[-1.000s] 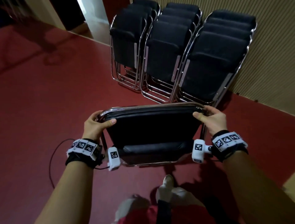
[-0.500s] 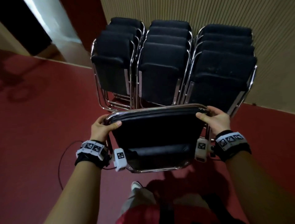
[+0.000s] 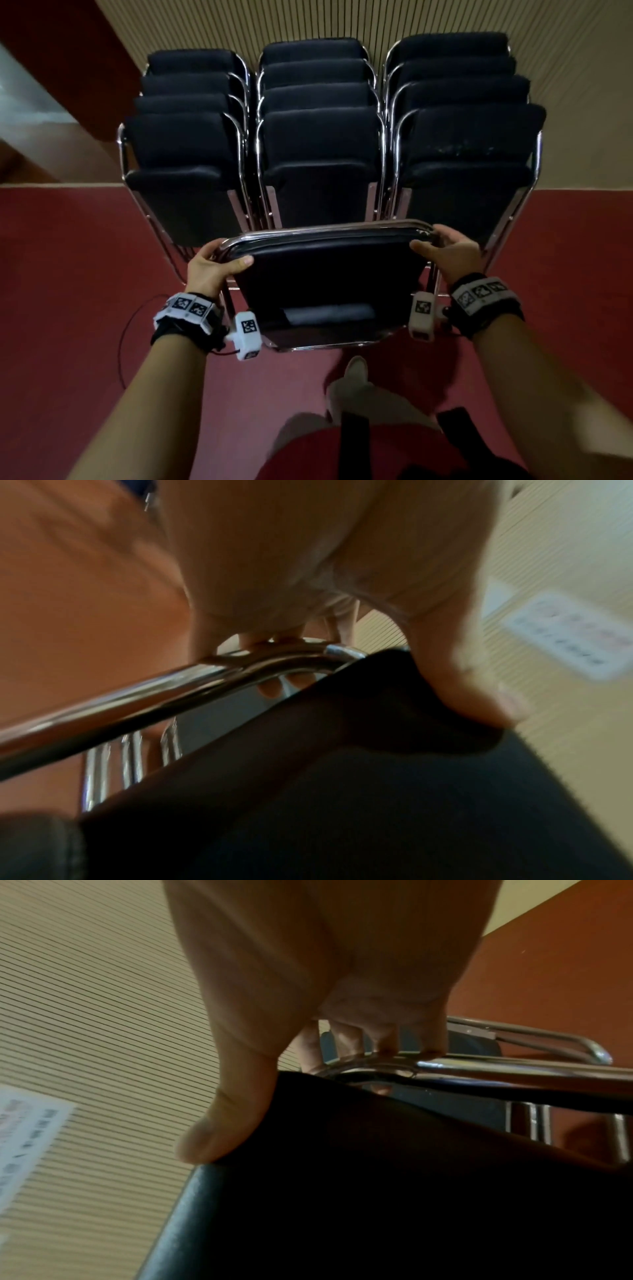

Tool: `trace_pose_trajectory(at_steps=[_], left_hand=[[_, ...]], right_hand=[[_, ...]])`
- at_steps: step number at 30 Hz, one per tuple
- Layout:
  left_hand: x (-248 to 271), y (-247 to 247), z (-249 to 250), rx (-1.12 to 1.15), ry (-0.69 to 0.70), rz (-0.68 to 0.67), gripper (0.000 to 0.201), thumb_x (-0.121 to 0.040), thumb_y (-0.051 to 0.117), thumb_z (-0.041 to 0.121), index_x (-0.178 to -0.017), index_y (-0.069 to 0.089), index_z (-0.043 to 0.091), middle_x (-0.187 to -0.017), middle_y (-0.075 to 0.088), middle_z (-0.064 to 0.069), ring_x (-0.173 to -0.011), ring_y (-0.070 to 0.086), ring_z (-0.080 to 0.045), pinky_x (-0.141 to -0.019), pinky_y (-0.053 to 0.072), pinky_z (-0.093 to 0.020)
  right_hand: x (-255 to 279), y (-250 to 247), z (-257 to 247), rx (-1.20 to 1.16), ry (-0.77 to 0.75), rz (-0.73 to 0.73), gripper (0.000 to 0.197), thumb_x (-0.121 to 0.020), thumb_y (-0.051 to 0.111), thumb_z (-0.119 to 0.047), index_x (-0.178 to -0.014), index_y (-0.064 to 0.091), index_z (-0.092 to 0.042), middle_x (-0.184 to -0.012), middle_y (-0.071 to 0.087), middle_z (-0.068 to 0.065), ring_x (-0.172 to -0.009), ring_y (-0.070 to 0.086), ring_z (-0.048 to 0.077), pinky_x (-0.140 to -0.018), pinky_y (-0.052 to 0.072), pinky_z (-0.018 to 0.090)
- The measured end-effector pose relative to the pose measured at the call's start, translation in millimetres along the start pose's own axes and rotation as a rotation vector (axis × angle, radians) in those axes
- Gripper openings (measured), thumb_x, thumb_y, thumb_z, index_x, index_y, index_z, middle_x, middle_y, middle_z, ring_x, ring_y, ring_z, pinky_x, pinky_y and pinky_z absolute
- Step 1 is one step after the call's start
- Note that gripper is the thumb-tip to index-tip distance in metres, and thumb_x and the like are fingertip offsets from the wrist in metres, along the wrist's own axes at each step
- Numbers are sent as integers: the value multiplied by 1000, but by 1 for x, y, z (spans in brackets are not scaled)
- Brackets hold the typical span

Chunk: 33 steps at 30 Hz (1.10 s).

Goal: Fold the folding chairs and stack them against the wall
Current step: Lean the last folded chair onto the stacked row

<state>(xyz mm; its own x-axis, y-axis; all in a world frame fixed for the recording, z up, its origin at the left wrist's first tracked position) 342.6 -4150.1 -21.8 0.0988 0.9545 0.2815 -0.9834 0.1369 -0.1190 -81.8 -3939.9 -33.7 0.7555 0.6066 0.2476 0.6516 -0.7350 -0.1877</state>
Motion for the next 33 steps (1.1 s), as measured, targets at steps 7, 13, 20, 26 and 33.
trace_pose_trajectory(at_steps=[7,13,20,26,33], left_hand=[[-101,6,-6,-12,-55,-71,58,-61,87,-5,-114,66,9,-97,73,3,-86,69,-5,-80,55,-20],[-181,11,-2,-77,-80,-154,51,-67,85,-7,-109,65,12,-95,71,5,-77,69,3,-69,53,-10],[-257,27,-8,-123,-135,-206,51,-69,83,-7,-113,64,11,-100,71,1,-83,69,-2,-68,54,-12],[-310,59,-2,-146,-175,-225,49,-71,85,3,-112,63,17,-105,70,3,-94,67,-8,-80,53,-18],[-350,88,3,-149,-201,-173,45,-76,85,9,-115,64,18,-105,71,3,-96,67,-12,-94,52,-30]], right_hand=[[-48,49,-16,136,25,44,41,-69,86,-3,-104,68,-16,-90,68,1,-62,61,-12,-58,46,3],[-78,94,-26,246,63,104,53,-73,85,-6,-122,65,-5,-97,62,0,-91,59,13,-72,46,12],[-120,129,-2,245,157,119,47,-73,85,-9,-116,66,-13,-88,64,-10,-79,60,3,-66,45,5],[-177,145,-8,219,183,137,44,-75,85,-16,-115,67,-19,-90,66,-6,-76,61,4,-54,43,0],[-237,152,-9,290,209,134,57,-72,87,-28,-123,68,-12,-105,69,-1,-90,64,9,-69,44,4]])
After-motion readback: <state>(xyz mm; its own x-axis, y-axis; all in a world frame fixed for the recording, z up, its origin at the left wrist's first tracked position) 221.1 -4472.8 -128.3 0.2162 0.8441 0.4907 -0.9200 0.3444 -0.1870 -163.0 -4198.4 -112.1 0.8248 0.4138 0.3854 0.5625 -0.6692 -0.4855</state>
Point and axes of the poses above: each hand's wrist, its own x-axis away from the middle knuckle, its own y-axis out of the palm, z = x × y, the point moved 9 cm from there along -x, towards the middle knuckle
